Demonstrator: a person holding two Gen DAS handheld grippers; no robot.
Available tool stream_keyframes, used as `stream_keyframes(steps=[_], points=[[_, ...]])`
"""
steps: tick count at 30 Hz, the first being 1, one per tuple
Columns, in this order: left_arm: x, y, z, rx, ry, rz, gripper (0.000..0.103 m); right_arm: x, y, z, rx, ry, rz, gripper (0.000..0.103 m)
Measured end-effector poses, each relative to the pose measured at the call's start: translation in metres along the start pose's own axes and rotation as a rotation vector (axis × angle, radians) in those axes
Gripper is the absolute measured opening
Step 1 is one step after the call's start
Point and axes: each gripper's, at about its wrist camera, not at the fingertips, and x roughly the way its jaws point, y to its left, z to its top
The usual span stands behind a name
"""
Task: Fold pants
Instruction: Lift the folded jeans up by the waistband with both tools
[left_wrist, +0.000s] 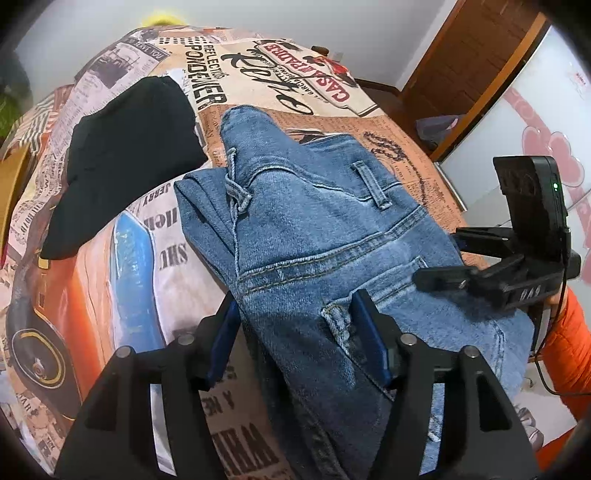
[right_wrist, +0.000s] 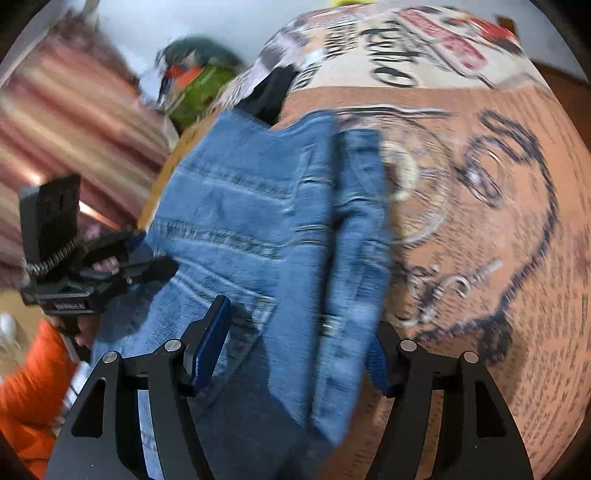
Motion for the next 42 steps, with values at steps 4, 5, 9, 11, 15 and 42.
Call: stream_keyframes(steps=[4,5,9,11,15,42], points=[[0.002,0.007,-0.003,-0.031,-0.005,-0.019,0.066,0.011,-0.014,0.005,0.033,0.014,0.045,0.08],[0.003,0.008,-0.003,-0.037,-0.005,-0.023,0.067,0.014,-0.019,0.005,0.049,0.013,0.068,0.081],[0.006,0.012,-0.002,-0.054,-0.006,-0.042,0.067,0.018,-0.019,0.009,0.052,-0.005,0.08,0.079],[0.006,0.01,0.0,-0.053,-0.011,-0.043,0.064,0.016,-0.014,0.014,0.04,-0.015,0.097,0.059],[0.0,0.001,0.008,-0.009,-0.045,0.007,0.056,0.013,0.0,0.021,-0.008,-0.038,0.026,0.05],[-0.15,0.04,0.053,0.001,-0.437,0.131,0.045,-0.058,0.116,0.109,-0.238,-0.432,-0.13,0.018]])
